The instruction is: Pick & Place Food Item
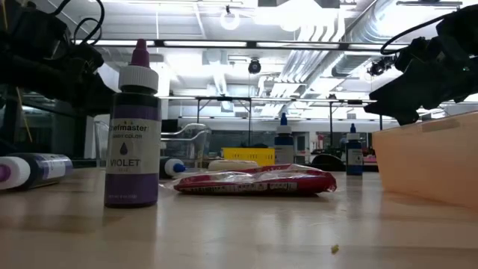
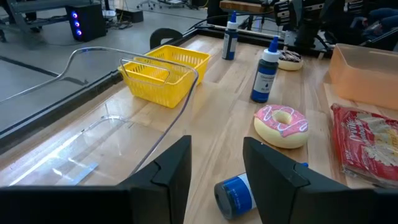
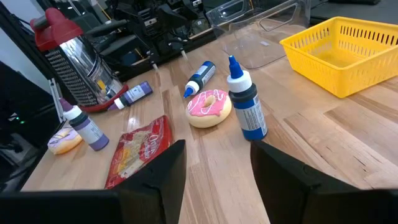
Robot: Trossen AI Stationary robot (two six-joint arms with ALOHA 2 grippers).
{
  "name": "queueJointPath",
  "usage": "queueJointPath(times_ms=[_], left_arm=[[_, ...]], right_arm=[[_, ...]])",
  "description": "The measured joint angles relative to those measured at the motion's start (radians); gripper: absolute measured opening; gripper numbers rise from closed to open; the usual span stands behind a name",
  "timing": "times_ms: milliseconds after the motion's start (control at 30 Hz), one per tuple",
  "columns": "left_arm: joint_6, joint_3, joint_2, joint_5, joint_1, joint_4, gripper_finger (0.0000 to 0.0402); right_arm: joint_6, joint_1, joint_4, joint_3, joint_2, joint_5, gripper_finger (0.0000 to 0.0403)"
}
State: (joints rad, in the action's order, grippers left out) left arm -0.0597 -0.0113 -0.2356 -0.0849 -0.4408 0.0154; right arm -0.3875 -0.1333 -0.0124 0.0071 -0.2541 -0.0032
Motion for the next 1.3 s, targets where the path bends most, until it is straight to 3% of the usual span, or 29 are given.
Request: queueJointPath(times_ms=[1300], left_arm=[[0.0, 0.0, 0.0, 0.002, -0.002, 0.06, 0.014]], right_arm=[[0.0, 0.0, 0.0, 0.0, 0.0, 0.0, 0.0166]])
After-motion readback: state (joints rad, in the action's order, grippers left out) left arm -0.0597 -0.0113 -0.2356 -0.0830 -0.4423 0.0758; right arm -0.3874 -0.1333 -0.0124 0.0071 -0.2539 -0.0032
